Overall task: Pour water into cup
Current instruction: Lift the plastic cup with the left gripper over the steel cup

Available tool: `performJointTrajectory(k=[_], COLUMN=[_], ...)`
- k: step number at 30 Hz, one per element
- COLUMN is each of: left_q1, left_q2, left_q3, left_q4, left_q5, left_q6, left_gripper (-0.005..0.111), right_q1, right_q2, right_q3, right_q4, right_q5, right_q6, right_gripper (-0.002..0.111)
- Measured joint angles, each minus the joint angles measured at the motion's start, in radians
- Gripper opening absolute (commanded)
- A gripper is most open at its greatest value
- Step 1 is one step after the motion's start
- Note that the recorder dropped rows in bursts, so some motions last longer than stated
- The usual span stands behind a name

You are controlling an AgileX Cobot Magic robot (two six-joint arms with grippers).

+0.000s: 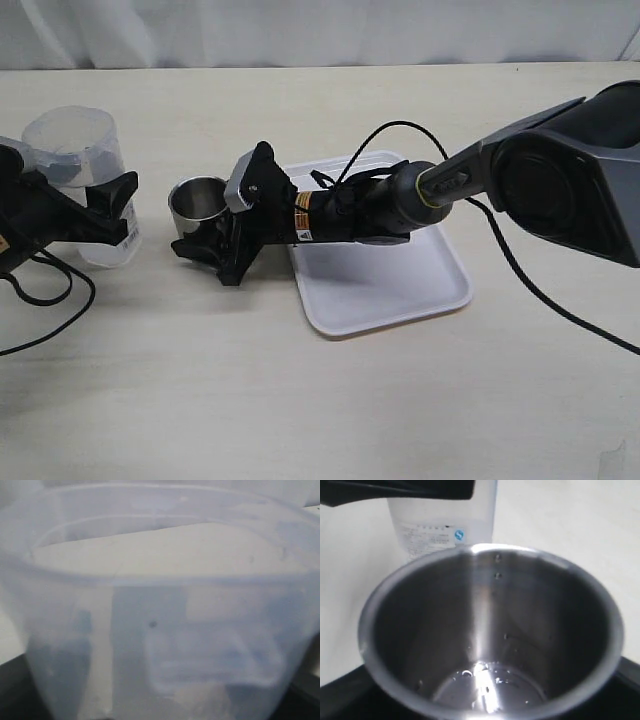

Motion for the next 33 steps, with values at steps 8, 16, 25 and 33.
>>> performJointTrajectory(k=[8, 16, 25, 33], left_q1=[-0.002, -0.002, -0.006, -0.007], left_q2=[0.007, 0.007, 0.007, 0.007], left_q3=[-0.07, -0.179, -0.179, -0.179], left_q4=[0.104, 0.121, 0.181, 0.182], left_q5=[0.029, 0.029, 0.029, 0.029], left_q6=[0.005, 0.214, 0.402, 0.594], left_gripper=[0.0, 0.0, 0.0, 0.0], right_q1=[0.0, 0.0, 0.002, 0.022], right_q2=[-0.069, -0.071, -0.071, -0.071], right_q3=[0.0, 0.0, -0.006, -0.008], right_q4=[-0.101, -0.101, -0.073, -0.088], right_q5=[0.021, 0.021, 0.021, 0.02], right_q6=[0.071, 0.097, 0.101, 0.101], right_gripper=[0.004, 0.004, 0.004, 0.004])
